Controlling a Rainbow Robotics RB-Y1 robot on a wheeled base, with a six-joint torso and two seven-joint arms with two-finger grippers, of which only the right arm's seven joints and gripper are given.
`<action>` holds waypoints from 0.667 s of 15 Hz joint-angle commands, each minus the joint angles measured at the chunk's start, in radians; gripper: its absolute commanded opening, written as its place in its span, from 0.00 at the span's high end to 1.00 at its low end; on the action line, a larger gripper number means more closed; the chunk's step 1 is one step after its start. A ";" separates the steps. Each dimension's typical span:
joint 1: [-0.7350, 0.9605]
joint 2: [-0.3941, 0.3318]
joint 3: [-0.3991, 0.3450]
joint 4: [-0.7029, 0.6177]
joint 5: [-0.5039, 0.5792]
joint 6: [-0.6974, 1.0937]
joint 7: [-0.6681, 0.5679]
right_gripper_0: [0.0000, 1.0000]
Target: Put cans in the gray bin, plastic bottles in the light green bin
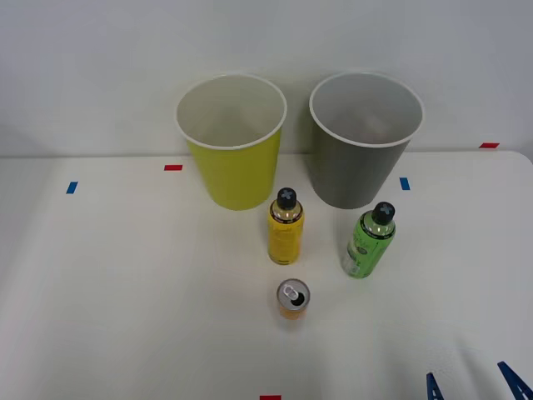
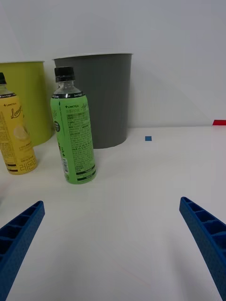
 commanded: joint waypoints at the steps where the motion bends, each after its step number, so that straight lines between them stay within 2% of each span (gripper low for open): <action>1: 0.000 0.000 0.000 0.000 0.000 0.000 0.000 0.00; 10: 0.000 0.000 0.000 0.000 0.000 0.000 0.000 0.00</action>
